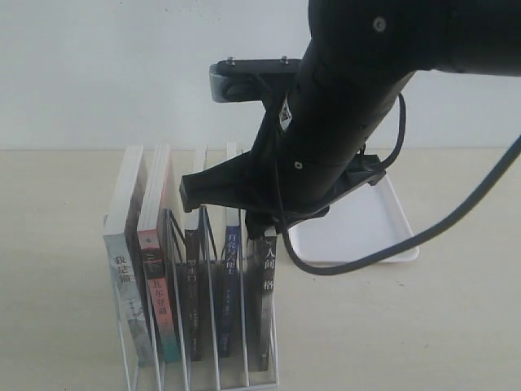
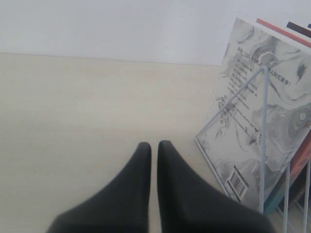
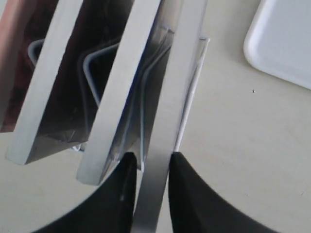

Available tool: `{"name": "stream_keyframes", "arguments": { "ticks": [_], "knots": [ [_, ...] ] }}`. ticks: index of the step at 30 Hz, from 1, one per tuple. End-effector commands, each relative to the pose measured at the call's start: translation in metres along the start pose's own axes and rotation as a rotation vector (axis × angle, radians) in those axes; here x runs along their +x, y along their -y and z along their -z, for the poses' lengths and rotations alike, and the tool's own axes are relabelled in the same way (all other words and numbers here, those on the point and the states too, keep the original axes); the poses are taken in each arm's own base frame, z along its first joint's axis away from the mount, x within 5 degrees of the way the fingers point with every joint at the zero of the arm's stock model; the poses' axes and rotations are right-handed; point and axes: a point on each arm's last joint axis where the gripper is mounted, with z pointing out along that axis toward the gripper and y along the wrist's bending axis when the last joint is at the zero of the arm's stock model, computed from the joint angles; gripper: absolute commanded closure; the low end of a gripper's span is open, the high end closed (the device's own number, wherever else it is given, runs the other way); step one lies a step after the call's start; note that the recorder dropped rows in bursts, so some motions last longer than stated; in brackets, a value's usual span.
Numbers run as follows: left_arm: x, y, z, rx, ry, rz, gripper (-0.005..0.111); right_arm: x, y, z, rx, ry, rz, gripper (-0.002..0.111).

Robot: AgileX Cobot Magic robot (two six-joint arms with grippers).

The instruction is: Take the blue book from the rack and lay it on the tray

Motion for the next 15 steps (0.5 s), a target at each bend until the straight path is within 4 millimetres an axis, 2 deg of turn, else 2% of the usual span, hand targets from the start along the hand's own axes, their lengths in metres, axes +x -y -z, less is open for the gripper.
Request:
{"name": "stream_keyframes", "arguments": {
  "ticks": [1,3,5,6,11,15],
  "knots": [
    [0.001,0.000,0.000,-0.002,0.001,-0.007,0.103,0.001,-0.001,-0.001,-0.001,-0.008,0.007,0.087],
    [0.001,0.000,0.000,-0.002,0.001,-0.007,0.103,0.001,-0.001,-0.001,-0.001,-0.006,0.007,0.092],
    [0.001,0.000,0.000,-0.002,0.001,-0.007,0.103,0.001,-0.001,0.000,-0.003,-0.003,0.006,0.105],
    [0.001,0.000,0.000,-0.002,0.001,-0.007,0.103,0.001,-0.001,0.000,-0.004,-0.001,0.006,0.108],
    [0.001,0.000,0.000,-0.002,0.001,-0.007,0.103,0.000,-0.001,0.003,-0.012,0.016,0.003,0.108],
    [0.001,0.000,0.000,-0.002,0.001,-0.007,0.103,-0.004,-0.002,0.018,-0.032,0.058,0.001,0.108]
  ]
}}
